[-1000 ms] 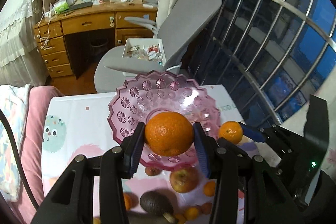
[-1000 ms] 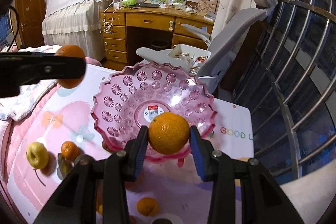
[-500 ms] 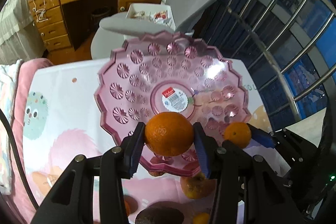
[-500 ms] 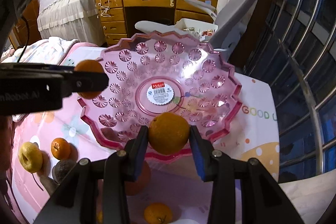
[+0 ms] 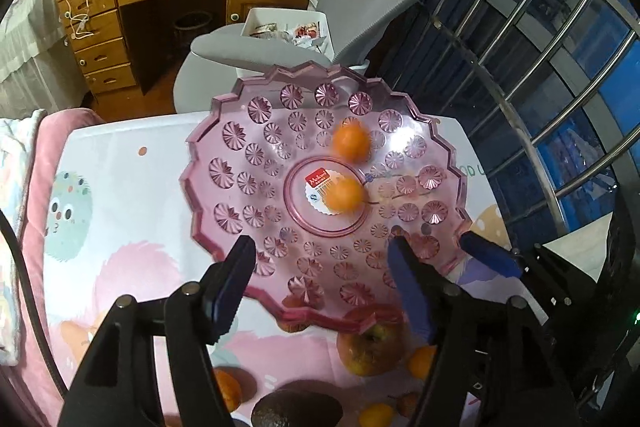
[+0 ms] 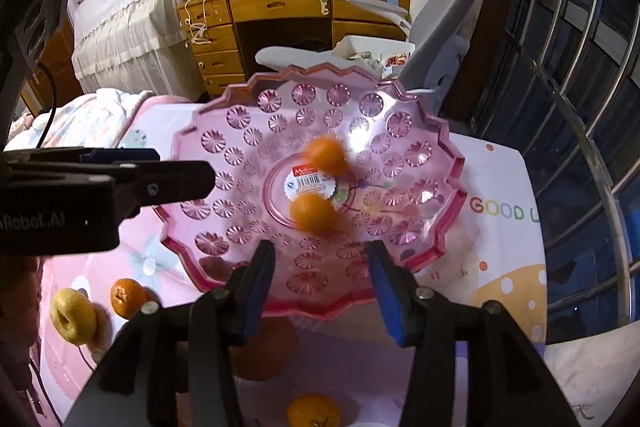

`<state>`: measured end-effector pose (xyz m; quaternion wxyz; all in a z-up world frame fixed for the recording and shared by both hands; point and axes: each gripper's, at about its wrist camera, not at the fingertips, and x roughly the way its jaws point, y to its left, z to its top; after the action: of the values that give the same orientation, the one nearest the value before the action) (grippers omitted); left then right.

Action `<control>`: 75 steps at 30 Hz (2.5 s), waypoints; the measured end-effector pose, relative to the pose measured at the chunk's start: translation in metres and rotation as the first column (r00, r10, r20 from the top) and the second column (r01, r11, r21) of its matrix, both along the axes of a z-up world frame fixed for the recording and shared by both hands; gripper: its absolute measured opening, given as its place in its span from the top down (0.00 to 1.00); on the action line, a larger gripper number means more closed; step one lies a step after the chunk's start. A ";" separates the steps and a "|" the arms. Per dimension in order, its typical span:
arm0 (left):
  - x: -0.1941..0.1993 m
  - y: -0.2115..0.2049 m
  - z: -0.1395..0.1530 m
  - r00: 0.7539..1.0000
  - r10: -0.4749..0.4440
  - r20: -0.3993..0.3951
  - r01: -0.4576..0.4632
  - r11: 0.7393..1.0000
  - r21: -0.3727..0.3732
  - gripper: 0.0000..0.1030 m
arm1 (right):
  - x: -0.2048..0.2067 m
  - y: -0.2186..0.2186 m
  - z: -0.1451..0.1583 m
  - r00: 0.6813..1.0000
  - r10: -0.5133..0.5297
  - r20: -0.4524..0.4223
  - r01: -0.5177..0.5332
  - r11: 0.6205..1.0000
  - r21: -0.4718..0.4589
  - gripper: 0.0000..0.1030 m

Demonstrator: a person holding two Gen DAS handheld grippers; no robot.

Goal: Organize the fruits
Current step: 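Carry the mandarin over the pink bowl and open the right gripper, then move the right gripper back to the dark banana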

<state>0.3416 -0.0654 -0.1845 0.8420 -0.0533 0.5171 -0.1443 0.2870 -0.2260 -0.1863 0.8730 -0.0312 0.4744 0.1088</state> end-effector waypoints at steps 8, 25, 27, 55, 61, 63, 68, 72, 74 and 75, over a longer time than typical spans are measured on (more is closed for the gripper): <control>-0.030 0.009 0.015 0.997 0.078 -0.001 -0.078 0.997 0.012 0.35 | -0.014 -0.010 0.009 0.999 -0.002 -0.046 0.006 0.996 0.084 0.33; -0.122 0.058 0.035 0.955 0.297 -0.017 -0.295 0.954 0.051 0.34 | -0.068 -0.027 0.022 0.991 0.049 -0.123 -0.023 0.979 0.202 0.30; -0.134 0.066 0.039 0.945 0.326 -0.017 -0.325 0.944 0.058 0.31 | -0.075 -0.027 0.024 0.990 0.070 -0.126 -0.041 0.974 0.221 0.30; -0.201 0.181 0.054 0.979 0.192 -0.072 -0.188 0.981 0.052 0.22 | -0.168 0.083 0.054 0.995 0.045 -0.088 -0.031 0.987 0.155 0.30; -0.204 0.195 0.046 0.995 0.046 -0.094 -0.040 0.997 0.064 0.22 | -0.199 0.114 0.057 0.996 -0.071 -0.059 0.078 0.990 0.119 0.30; -0.205 0.200 0.040 0.994 0.015 -0.111 -0.007 0.998 0.067 0.22 | -0.209 0.123 0.055 0.993 -0.106 -0.047 0.110 0.990 0.089 0.30; -0.206 0.207 0.022 0.984 -0.022 -0.176 0.034 0.997 0.062 0.22 | -0.233 0.145 0.047 0.987 -0.152 -0.048 0.153 0.988 0.021 0.30; -0.206 0.208 0.009 0.975 -0.034 -0.218 0.051 0.996 0.070 0.22 | -0.247 0.158 0.039 0.988 -0.145 -0.050 0.141 0.988 -0.067 0.30; -0.206 0.209 0.004 0.971 -0.031 -0.236 0.050 0.996 0.073 0.22 | -0.251 0.165 0.035 0.990 -0.130 -0.050 0.124 0.987 -0.105 0.30; -0.206 0.209 0.001 0.969 -0.029 -0.247 0.049 0.996 0.078 0.22 | -0.252 0.167 0.034 0.991 -0.122 -0.048 0.115 0.985 -0.125 0.30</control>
<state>0.1360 0.1436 -0.1840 0.7701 -0.0255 0.6237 -0.1314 0.0354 -0.0586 -0.1526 0.8610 -0.0530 0.5051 0.0283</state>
